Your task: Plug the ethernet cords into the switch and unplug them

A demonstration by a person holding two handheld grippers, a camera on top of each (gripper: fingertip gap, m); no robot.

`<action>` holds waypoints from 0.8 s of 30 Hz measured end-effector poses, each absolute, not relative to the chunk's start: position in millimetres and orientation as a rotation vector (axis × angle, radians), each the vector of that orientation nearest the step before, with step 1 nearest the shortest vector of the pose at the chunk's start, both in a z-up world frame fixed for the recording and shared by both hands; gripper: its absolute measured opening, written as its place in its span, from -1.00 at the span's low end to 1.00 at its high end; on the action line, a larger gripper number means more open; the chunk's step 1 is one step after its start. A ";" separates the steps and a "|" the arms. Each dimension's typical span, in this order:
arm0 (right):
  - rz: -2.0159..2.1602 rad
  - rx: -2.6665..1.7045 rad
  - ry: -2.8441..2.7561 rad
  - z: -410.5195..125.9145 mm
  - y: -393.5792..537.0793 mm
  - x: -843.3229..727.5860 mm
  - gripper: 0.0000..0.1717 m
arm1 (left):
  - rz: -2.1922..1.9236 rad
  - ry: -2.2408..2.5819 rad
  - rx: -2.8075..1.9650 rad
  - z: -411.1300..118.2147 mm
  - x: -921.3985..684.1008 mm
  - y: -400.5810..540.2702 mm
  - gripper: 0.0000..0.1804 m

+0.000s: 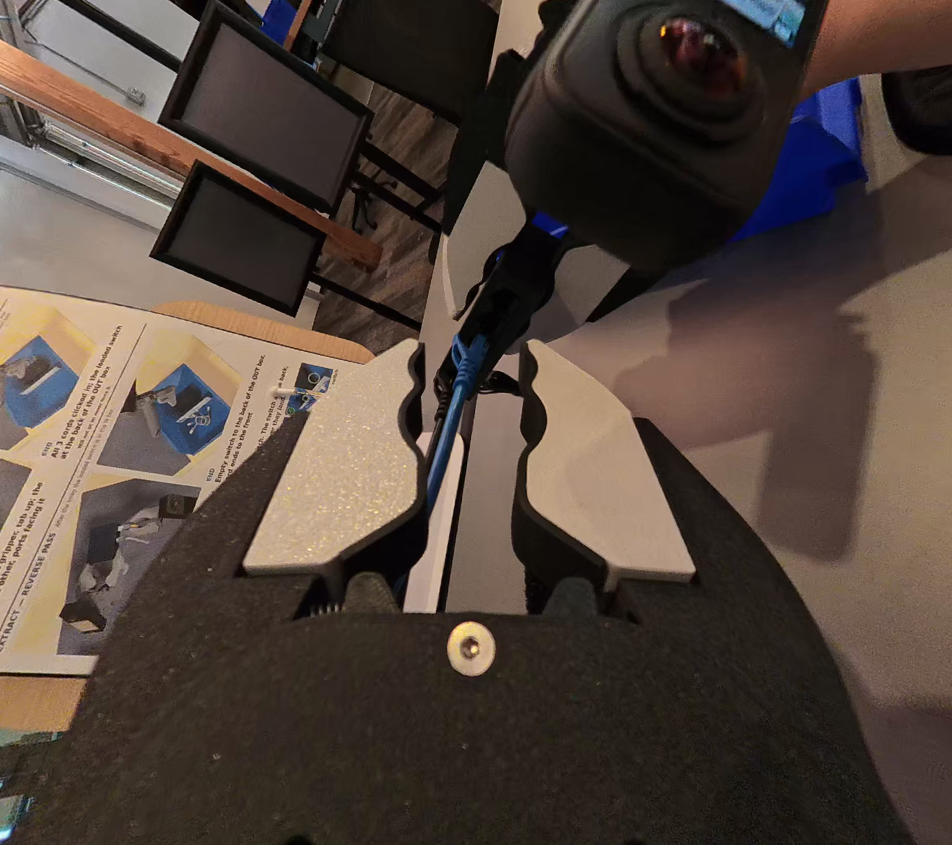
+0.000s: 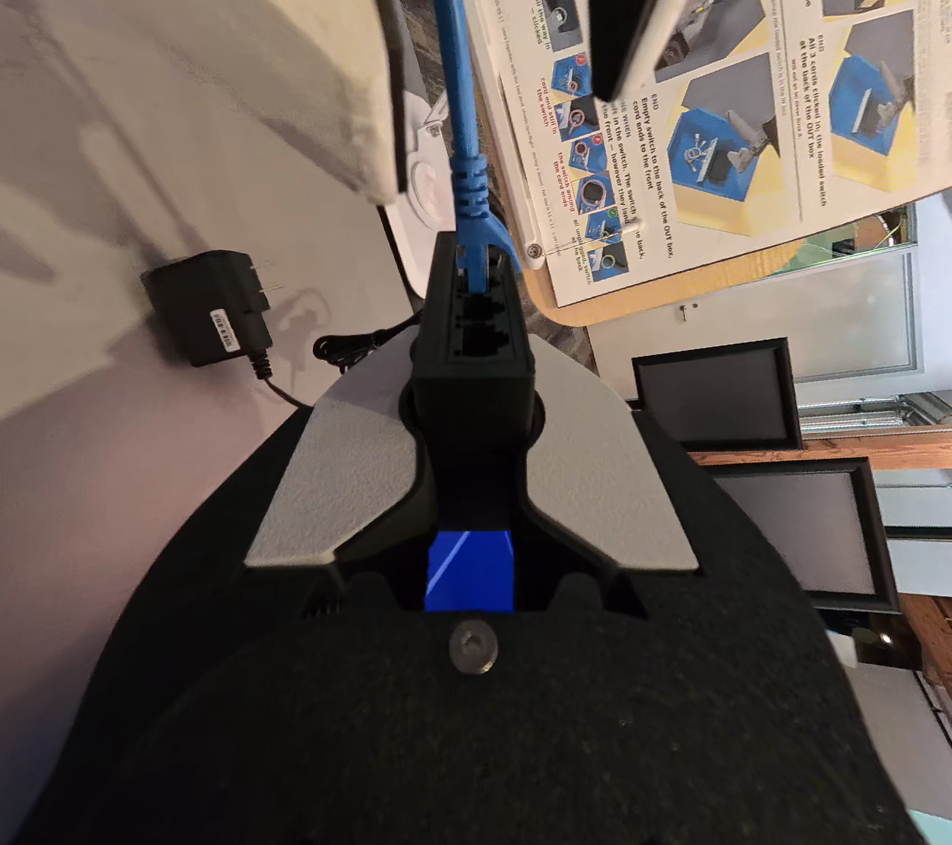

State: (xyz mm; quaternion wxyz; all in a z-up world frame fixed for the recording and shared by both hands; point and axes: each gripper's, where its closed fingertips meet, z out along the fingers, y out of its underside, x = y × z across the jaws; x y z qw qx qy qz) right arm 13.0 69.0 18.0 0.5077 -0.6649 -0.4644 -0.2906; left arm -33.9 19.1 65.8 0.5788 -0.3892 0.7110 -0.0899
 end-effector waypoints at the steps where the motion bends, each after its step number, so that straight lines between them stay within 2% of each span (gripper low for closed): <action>1: -0.677 -1.607 -1.114 17.5 68.7 12.4 -0.64 | -0.208 1.661 -0.912 64.2 -34.4 21.2 -0.62; 8: -0.477 -1.714 -1.111 9.6 63.8 8.9 -0.64 | -0.218 1.608 -0.901 59.4 -36.3 21.2 -0.62; 15: -0.451 -1.843 -1.037 -3.9 71.3 23.2 -0.64 | -0.303 1.643 -0.921 67.7 -27.7 -9.5 -0.63; 20: -0.417 -1.779 -1.064 -0.4 70.2 21.6 -0.65 | -0.086 1.698 -0.782 103.1 -33.3 -7.4 -0.61; 24: -0.456 -1.727 -1.111 2.7 67.5 15.0 -0.64 | -0.015 1.966 -0.818 89.1 -34.5 2.9 -0.55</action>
